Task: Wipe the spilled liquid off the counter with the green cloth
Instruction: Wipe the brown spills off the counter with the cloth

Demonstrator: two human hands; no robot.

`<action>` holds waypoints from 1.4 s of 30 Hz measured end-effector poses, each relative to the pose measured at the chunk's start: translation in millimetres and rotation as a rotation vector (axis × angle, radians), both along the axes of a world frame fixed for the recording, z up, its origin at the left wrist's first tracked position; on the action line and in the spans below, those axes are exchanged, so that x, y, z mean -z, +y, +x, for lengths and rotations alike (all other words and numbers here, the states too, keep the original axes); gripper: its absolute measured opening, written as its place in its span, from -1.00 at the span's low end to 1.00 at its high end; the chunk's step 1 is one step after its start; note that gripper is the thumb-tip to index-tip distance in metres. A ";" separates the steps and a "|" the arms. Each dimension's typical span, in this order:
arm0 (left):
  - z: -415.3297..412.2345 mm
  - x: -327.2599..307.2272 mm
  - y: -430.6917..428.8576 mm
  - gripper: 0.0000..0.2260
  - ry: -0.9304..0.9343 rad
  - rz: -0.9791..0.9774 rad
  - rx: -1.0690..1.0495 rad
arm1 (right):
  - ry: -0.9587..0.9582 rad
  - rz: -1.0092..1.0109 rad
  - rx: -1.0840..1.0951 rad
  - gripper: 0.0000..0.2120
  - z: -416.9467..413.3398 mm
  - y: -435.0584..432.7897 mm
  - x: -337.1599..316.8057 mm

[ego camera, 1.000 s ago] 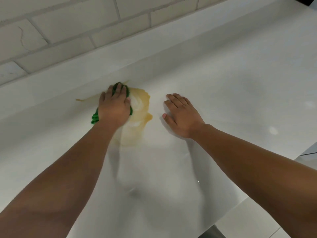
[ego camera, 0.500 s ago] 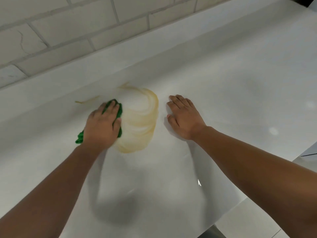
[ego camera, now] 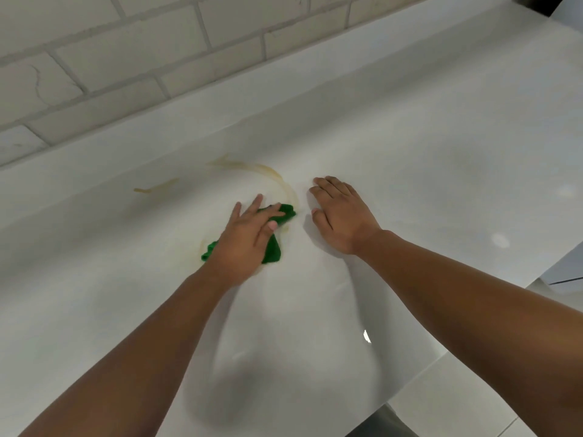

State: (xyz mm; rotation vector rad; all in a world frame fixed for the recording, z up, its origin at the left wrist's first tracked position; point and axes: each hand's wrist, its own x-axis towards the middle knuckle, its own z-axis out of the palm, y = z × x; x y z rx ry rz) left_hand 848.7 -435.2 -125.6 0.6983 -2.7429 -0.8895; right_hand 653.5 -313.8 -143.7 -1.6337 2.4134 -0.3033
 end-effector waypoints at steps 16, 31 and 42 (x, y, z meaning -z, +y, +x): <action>83.3 -15.1 -133.2 -0.65 -0.082 -0.008 -0.740 | -0.001 0.000 0.001 -0.26 7.1 -7.1 1.9; 118.1 26.2 -172.5 -0.42 -0.476 -0.308 -0.685 | 0.008 -0.024 0.015 -0.25 -2.7 -42.2 3.4; -17.1 22.1 -99.5 -0.50 -0.264 -0.345 -0.070 | 0.032 -0.010 0.029 -0.28 -14.8 -36.4 4.2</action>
